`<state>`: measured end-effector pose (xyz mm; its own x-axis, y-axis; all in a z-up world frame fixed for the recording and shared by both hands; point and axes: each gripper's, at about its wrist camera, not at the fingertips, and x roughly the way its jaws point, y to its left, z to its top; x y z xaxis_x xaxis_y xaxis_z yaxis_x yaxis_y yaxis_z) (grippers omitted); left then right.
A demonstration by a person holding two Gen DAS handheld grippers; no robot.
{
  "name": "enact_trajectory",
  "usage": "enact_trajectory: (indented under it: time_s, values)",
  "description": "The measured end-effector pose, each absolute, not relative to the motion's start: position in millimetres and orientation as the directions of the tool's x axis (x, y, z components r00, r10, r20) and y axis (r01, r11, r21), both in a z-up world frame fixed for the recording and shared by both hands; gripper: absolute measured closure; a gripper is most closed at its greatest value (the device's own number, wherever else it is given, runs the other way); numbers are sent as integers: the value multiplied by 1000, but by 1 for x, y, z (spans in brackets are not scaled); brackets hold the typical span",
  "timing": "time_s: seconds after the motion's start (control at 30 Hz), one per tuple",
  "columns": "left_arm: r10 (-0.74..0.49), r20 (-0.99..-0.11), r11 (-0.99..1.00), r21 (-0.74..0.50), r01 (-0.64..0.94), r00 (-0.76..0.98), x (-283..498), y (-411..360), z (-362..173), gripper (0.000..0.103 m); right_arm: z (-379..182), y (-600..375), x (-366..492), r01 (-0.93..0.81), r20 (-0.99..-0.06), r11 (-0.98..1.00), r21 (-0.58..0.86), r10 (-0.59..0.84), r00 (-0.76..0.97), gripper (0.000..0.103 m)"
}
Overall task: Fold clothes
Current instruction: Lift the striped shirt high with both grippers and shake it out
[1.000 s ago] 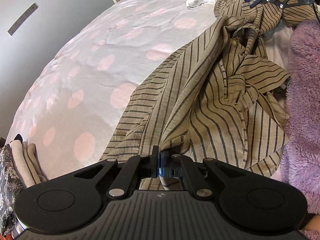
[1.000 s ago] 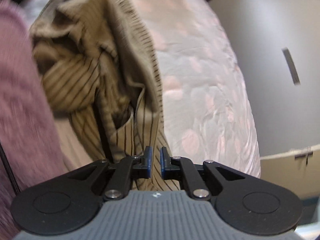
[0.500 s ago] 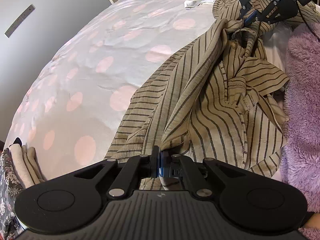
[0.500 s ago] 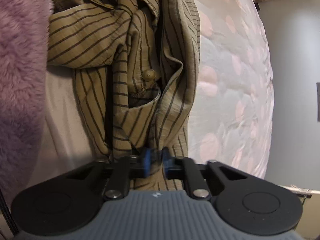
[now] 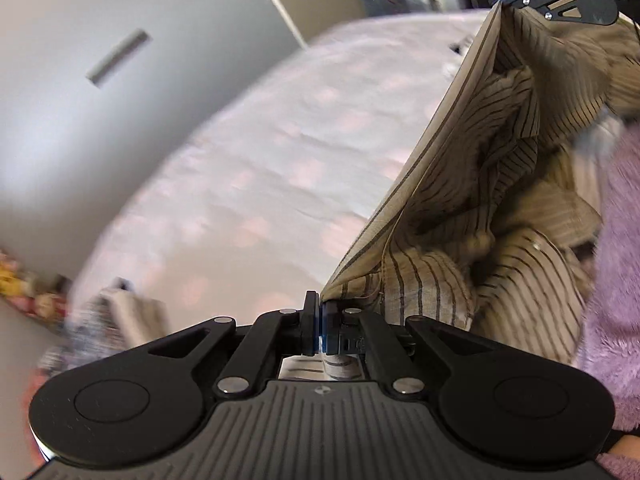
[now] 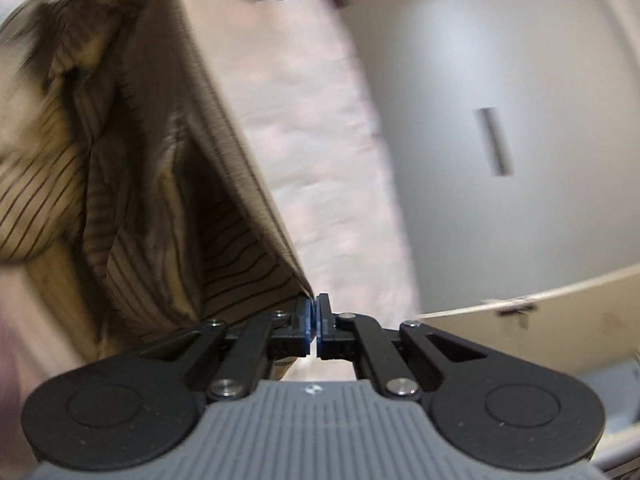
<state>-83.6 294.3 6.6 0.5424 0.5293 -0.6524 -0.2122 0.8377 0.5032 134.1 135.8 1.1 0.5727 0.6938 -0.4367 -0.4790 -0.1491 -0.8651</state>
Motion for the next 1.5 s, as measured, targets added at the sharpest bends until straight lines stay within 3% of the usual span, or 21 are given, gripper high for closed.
enact_trajectory:
  time_s: [0.37,0.73,0.83,1.2,1.5]
  values:
    - [776,-232,562,677,-475,587,-128,269,215,103,175,126,73,-345,-8,300,-890,744,669,101]
    - [802,95,359,713,-603,590,-161,193,353,103,322,67,15,-189,326,593,-783,650,686,101]
    - [792,150,340,698,-630,592,-163,175,378,103,349,52,4,-177,370,638,-749,625,687,101]
    - [739,242,309,708,-635,629,-166,137,391,103,377,-1,-19,-180,457,727,-662,583,672,101]
    - [774,93,358,753,-553,627,-109,201,354,103,349,37,10,-240,348,669,-704,618,705,101]
